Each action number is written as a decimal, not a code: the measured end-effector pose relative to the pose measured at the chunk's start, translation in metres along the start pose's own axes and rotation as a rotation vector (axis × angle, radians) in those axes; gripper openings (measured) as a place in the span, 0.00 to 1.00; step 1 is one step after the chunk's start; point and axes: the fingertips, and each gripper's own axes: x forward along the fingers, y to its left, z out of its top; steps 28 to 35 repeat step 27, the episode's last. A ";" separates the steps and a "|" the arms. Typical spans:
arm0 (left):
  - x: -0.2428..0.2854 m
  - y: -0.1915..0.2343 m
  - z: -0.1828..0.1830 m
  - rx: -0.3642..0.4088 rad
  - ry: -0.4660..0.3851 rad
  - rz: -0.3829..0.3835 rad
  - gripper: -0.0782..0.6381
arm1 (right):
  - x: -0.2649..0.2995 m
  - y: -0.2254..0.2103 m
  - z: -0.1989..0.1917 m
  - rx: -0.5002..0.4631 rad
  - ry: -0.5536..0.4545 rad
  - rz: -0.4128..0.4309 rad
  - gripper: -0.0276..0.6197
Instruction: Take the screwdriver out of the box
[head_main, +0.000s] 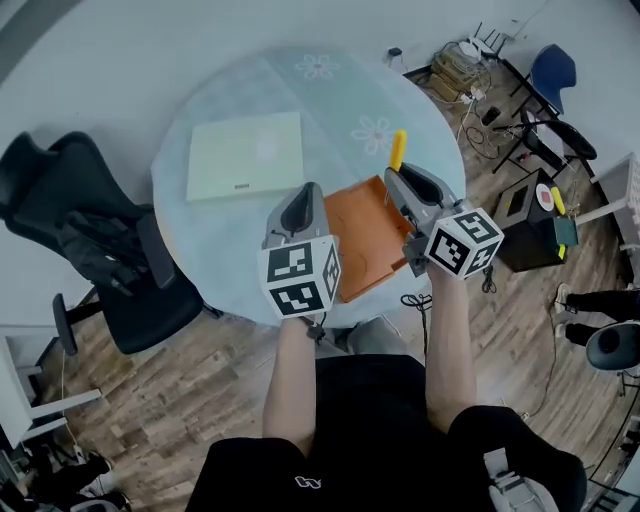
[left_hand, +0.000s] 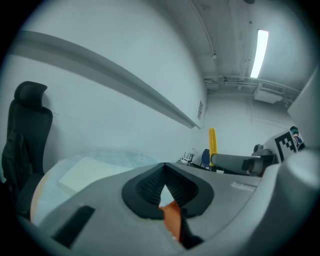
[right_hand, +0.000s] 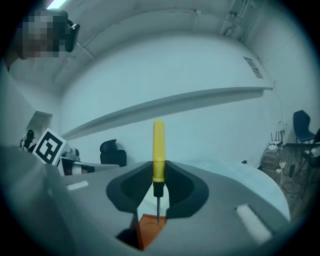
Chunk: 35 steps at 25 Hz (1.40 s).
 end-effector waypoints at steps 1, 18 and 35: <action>0.001 -0.004 0.005 0.007 -0.011 -0.012 0.11 | -0.001 0.003 0.003 -0.010 0.000 0.011 0.18; -0.005 -0.026 -0.010 -0.021 0.013 -0.069 0.11 | -0.027 0.007 -0.001 0.006 0.001 -0.019 0.18; -0.012 0.003 -0.016 -0.024 0.031 -0.033 0.11 | -0.003 0.016 -0.014 0.040 0.006 -0.008 0.18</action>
